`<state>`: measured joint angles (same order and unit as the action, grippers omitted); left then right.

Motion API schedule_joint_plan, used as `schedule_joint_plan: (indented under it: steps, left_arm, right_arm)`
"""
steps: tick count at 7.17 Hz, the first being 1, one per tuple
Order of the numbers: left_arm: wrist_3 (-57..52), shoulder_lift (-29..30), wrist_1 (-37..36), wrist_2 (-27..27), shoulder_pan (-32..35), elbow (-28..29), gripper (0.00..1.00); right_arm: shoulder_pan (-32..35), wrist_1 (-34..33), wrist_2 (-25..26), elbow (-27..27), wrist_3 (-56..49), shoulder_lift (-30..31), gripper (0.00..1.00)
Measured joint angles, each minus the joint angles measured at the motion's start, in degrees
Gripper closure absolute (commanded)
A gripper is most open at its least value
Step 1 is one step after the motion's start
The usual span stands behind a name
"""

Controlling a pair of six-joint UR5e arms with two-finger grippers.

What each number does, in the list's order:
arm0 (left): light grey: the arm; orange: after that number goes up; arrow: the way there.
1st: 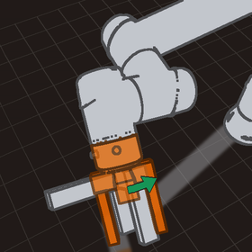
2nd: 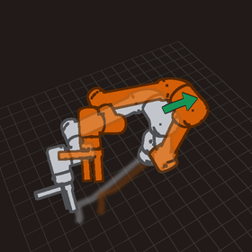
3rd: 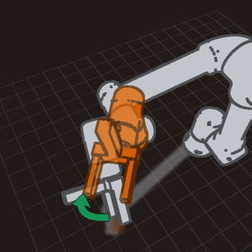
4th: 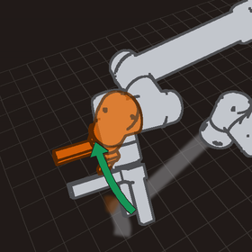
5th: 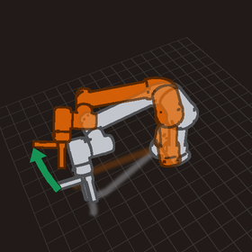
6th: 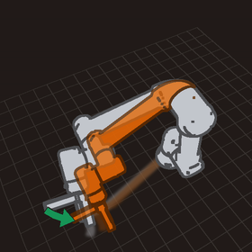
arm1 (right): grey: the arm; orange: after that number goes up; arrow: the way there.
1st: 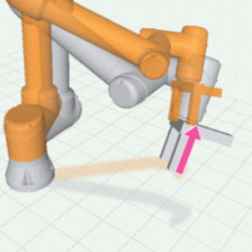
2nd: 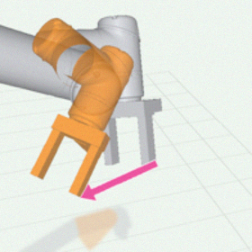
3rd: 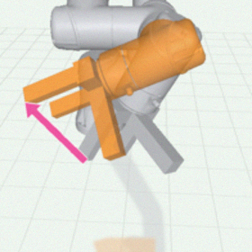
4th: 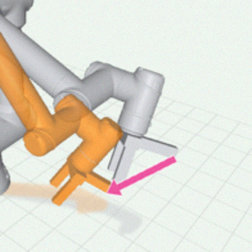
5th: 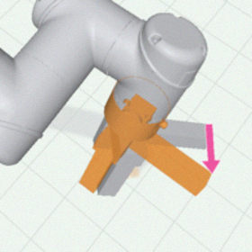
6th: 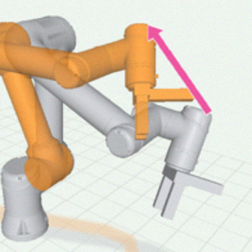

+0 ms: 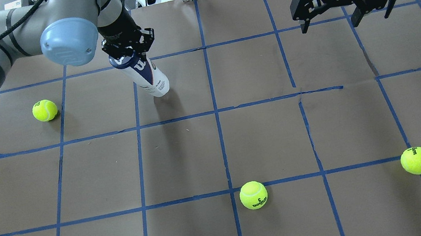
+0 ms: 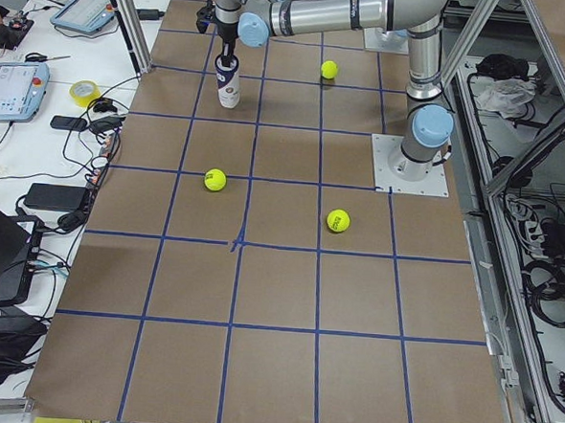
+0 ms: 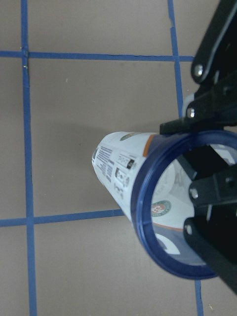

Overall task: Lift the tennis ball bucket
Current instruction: 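Tilt the tube upright with the left gripper and set it down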

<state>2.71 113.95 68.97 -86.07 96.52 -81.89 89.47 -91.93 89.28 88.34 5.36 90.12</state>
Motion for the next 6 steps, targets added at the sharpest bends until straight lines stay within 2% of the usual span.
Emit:
schedule_joint_plan:
  steps: [1,2,6]
  left_arm:
    - [0.0,0.7,-0.6,-0.2,0.6,0.0,0.27]
    - [0.2,1.0,-0.8,-0.2,1.0,0.1,0.0]
    - [2.1,-1.5,2.0,-0.2,1.9,0.3,0.0]
  right_arm:
    - [0.0,-0.1,-0.1,0.1,0.0,0.0,0.0]
    - [0.0,-0.2,-0.2,0.2,0.0,0.0,0.0]
    - [0.0,-0.4,-0.2,0.5,0.0,0.1,0.0]
